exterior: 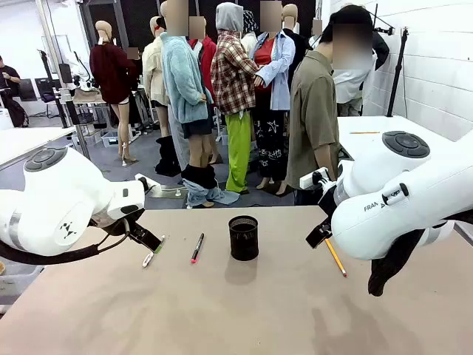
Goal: Place the pens into the pen holder.
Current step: Pick up a writing instrument from the table and place it into the Pen holder.
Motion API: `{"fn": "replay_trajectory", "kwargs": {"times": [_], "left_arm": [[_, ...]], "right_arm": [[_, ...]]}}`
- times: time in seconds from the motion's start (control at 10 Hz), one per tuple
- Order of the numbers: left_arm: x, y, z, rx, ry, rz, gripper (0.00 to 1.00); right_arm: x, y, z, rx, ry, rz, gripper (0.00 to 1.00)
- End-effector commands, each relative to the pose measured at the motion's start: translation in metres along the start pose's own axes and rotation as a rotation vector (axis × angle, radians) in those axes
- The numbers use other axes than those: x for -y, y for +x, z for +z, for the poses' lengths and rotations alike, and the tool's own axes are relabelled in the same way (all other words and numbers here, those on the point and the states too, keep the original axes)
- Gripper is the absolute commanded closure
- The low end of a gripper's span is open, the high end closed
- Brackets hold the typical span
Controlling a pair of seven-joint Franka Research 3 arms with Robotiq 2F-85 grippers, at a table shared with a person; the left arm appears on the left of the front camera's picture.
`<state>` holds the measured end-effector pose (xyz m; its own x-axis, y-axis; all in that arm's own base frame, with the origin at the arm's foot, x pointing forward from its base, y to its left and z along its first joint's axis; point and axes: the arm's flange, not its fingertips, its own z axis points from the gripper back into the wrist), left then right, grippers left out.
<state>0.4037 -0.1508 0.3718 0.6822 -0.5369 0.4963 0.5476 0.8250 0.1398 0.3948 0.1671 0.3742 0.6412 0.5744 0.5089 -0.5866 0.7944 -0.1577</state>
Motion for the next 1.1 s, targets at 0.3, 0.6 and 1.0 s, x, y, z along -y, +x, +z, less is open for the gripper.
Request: {"fn": "replay_trajectory", "kwargs": {"times": [0.3,0.6,1.0], "left_arm": [[0.0001,0.0000,0.0000,0.000,0.000,0.000,0.00],[0.0001,0.0000,0.0000,0.000,0.000,0.000,0.00],[0.0001,0.0000,0.0000,0.000,0.000,0.000,0.00]], "right_arm": [[0.0000,0.0000,0.0000,0.000,0.000,0.000,0.00],[0.0000,0.0000,0.0000,0.000,0.000,0.000,0.00],[0.0000,0.0000,0.0000,0.000,0.000,0.000,0.00]]}}
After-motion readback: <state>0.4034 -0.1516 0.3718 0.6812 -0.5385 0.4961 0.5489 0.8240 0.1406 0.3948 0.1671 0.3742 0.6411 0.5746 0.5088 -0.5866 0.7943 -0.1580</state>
